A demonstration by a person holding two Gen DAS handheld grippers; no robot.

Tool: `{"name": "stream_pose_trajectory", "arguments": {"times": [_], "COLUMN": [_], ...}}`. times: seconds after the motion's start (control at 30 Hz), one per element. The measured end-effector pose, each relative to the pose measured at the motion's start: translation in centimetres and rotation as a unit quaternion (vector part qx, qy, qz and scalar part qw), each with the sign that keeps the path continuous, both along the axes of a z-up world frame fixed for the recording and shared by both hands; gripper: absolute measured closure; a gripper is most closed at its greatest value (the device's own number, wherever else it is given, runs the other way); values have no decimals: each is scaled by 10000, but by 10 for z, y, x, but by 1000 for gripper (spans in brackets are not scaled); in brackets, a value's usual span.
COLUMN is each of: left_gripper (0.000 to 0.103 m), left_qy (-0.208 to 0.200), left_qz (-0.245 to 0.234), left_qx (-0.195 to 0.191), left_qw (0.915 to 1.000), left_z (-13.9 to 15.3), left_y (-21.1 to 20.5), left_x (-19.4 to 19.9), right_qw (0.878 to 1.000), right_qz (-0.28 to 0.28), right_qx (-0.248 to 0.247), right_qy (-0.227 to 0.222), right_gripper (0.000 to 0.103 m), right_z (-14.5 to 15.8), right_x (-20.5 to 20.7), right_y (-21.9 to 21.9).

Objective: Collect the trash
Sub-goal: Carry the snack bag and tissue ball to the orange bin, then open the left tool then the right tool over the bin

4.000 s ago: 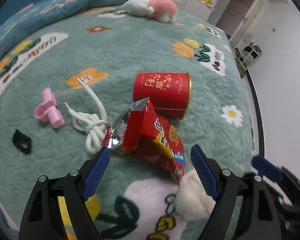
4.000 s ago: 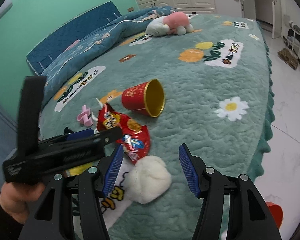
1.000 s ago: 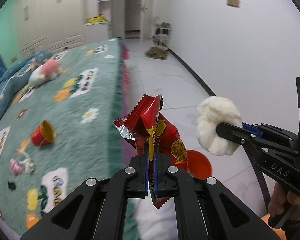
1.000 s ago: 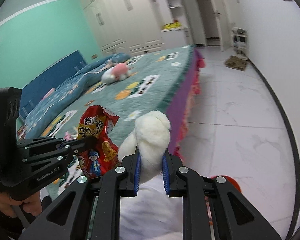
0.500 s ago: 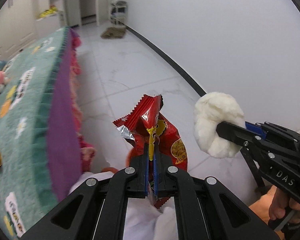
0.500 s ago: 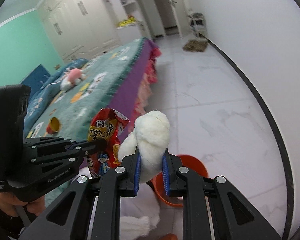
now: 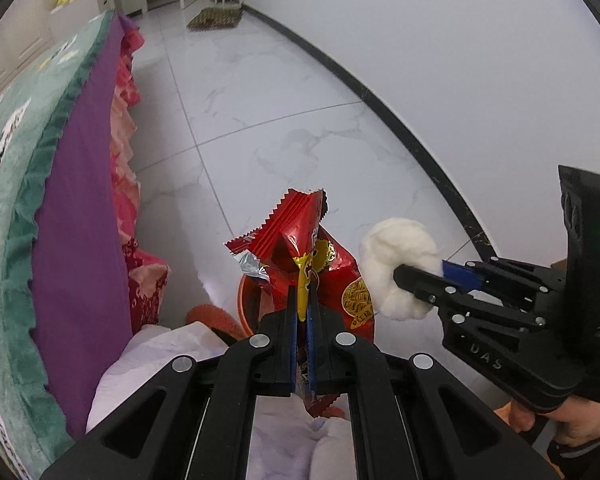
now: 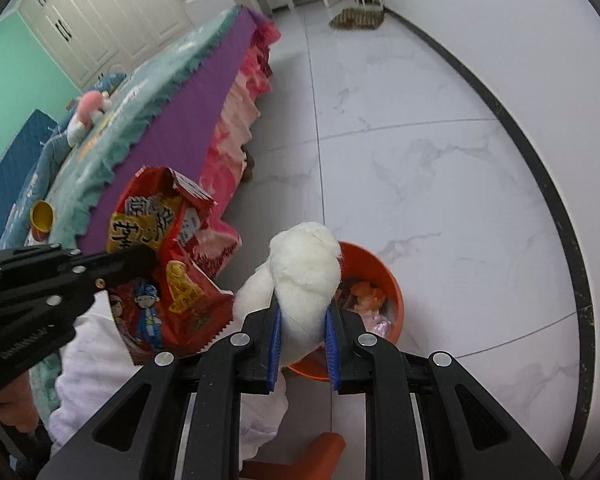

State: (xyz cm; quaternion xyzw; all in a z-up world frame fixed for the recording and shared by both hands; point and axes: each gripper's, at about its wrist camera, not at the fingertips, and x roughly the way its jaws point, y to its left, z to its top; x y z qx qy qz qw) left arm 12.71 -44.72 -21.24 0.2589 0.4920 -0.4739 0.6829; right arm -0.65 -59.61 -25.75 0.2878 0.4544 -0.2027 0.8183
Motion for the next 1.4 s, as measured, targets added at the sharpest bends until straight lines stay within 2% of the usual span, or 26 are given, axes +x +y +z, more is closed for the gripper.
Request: {"name": "stream_pose_trajectory", "arguments": {"times": [0.3,0.37,0.47,0.53,0.8,1.17,1.27,1.33,1.4], "left_gripper": [98,98,98,98,98,98,89,63,54], "left_qy": [229,286,336,353,416,345,266,230,192], "left_qz": [191,231,275,277,211,-72,-139,-178,-185], "left_qx": [188,258,365,407,464,527,571,600,593], "left_qw": [9994,9990,9984,9982,9978,9980,9979,9978,9979], "left_z": [-29,-35,-43,-45,-52,-67,-70,-71,-71], "left_y": [-15,-16,-16,-16,-20,-45,-49,-51,-51], "left_x": [16,20,23,24,23,10,6,4,3], "right_qw": [9989,9984,9978,9976,9970,9981,9979,9978,9978], "right_qz": [-13,5,-41,-34,-111,-390,-465,-496,-515], "right_qx": [143,202,274,273,312,173,153,158,162], "right_qy": [452,524,606,640,696,454,426,408,392], "right_gripper": [81,76,63,63,60,60,60,60,60], "right_z": [-53,-59,-69,-73,-77,-49,-45,-43,-43], "right_x": [31,31,35,39,39,16,10,9,8], "right_y": [-15,-17,-19,-18,-20,-33,-38,-40,-41]}}
